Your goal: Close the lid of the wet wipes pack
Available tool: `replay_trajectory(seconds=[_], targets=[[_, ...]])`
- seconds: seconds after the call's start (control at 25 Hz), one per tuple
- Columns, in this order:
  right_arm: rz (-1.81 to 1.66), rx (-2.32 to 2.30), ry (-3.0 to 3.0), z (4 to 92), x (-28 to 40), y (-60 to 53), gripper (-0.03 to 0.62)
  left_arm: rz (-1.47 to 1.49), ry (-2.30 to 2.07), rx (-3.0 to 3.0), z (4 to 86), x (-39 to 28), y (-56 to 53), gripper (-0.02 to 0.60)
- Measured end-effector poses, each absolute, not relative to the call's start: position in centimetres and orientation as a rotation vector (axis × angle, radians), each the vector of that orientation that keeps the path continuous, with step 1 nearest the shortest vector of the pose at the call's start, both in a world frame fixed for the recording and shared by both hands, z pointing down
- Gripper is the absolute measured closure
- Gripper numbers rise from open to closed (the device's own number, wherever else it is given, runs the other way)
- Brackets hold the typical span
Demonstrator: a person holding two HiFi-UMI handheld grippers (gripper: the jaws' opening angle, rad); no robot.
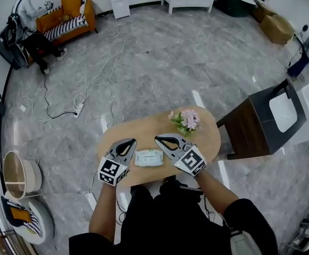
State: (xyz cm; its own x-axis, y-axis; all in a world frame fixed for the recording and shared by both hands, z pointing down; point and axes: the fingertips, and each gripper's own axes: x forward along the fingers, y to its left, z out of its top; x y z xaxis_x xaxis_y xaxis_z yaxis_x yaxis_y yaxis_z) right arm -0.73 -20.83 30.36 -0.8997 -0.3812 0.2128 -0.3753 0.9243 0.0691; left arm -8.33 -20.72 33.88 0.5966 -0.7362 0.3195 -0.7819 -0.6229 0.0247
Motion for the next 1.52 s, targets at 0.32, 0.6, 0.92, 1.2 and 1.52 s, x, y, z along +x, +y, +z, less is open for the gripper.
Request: replay_trajectory(seconds=[0.32, 0.6, 0.92, 1.2, 1.52], targets=[[-0.093, 0.448, -3.170, 18.9, 4.6, -17.6, 0.582, 0.069, -1.414, 2.698, 22.0, -7.3, -16.7, 0.566], [0.038, 0.363, -3.332, 16.7, 7.8, -15.2, 0.583, -0.329, -1.398, 2.575, 19.6, -8.2, -12.4, 0.566], [0.041, 0.418, -3.308, 17.9, 9.1, -12.0, 0.583, -0.306, -1.297, 2.596, 20.3, -6.2, -8.9, 0.566], [0.042, 0.512, -3.281, 17.8, 11.1, -3.7, 0.583, -0.364, -1.185, 2.702, 18.9, -4.5, -1.6, 0.566], [0.180, 0.513, -3.267, 18.9, 10.1, 9.4, 0.583, -0.416, -1.115, 2.648, 22.0, -4.6, 11.2, 0.566]])
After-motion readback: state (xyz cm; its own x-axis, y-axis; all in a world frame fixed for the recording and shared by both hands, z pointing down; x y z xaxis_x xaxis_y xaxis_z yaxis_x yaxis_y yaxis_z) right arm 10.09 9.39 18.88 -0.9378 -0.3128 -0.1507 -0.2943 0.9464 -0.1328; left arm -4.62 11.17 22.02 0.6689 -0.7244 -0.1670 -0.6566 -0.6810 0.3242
